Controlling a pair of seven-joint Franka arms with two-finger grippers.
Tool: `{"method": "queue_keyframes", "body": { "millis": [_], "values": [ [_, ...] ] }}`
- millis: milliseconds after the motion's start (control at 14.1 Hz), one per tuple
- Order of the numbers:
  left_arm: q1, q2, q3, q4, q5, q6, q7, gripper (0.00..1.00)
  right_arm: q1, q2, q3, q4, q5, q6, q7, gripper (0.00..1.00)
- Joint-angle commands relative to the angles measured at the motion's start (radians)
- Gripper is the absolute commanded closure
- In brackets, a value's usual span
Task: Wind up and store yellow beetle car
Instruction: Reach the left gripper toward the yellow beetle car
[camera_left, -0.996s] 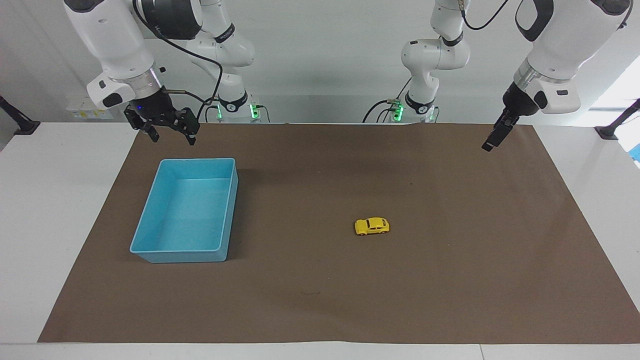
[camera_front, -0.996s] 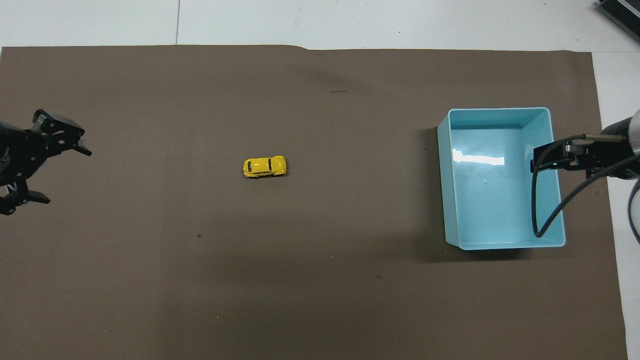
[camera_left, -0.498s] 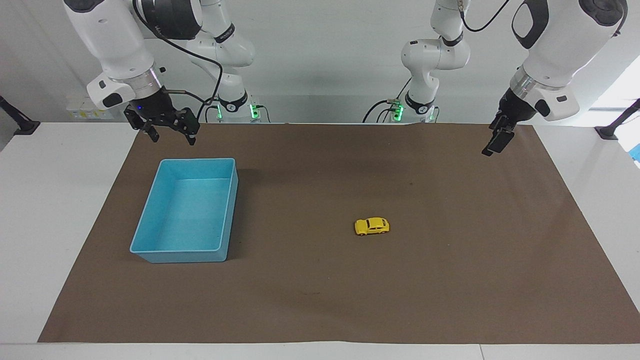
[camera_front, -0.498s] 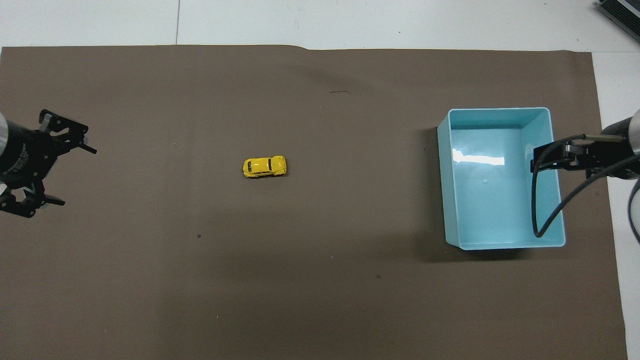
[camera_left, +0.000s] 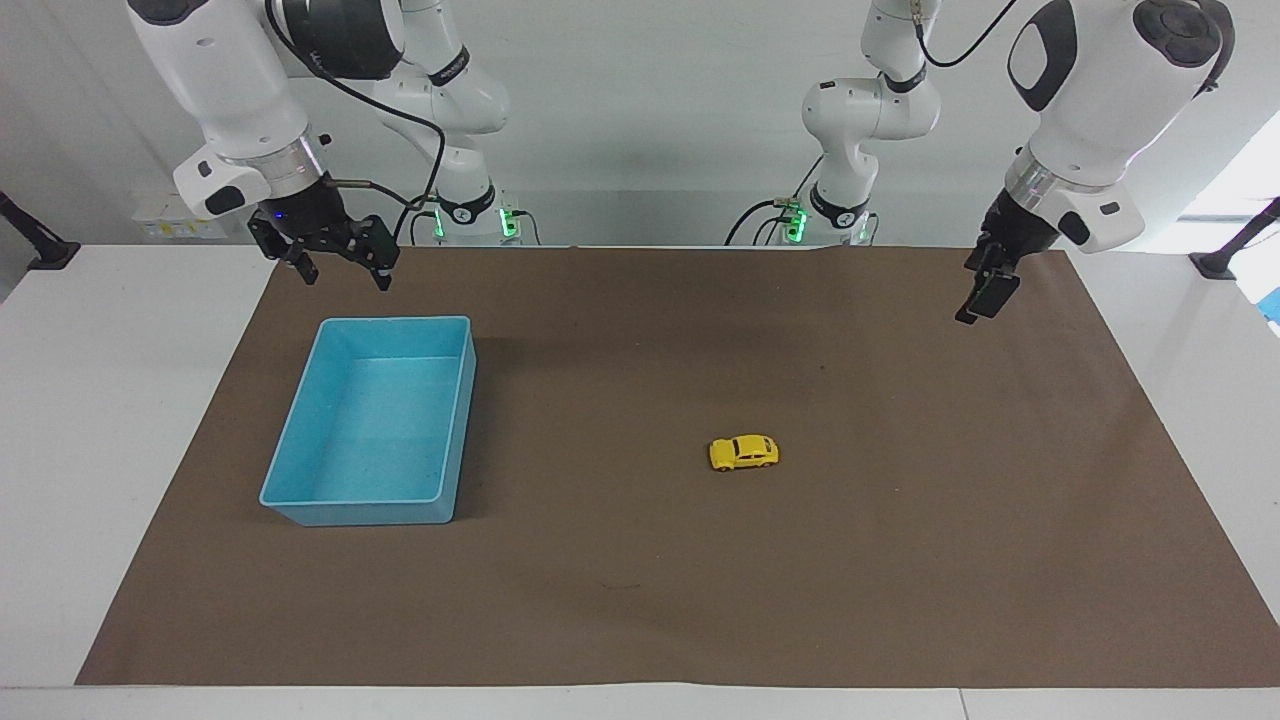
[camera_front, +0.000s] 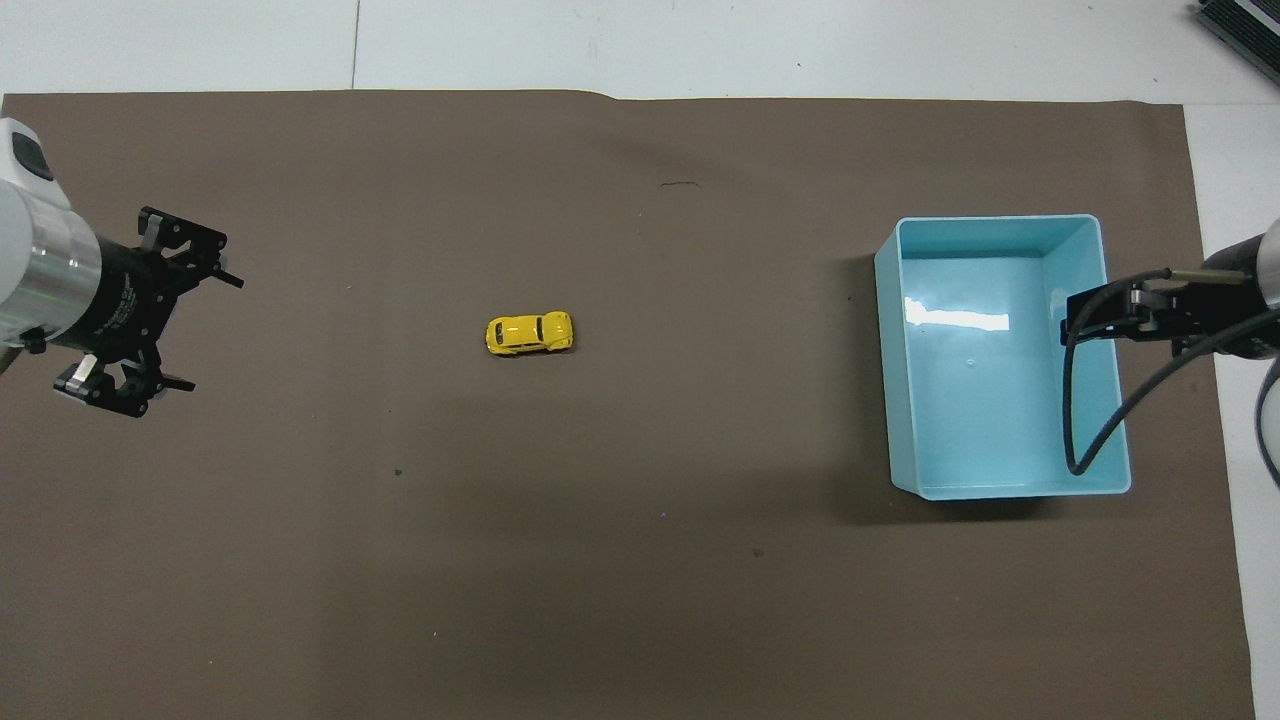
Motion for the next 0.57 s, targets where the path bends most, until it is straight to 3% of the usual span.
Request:
{"method": "queue_keyframes", "body": {
  "millis": [0, 498],
  "values": [
    [-0.036, 0.006, 0.012, -0.025, 0.004, 0.053, -0.052, 0.0, -0.009, -0.018, 0.001, -0.017, 0.014, -0.001, -0.025, 0.0],
    [-0.141, 0.135, 0.012, -0.022, 0.004, 0.185, -0.28, 0.0, -0.009, -0.018, 0.001, -0.017, 0.014, 0.0, -0.025, 0.0]
  ]
}}
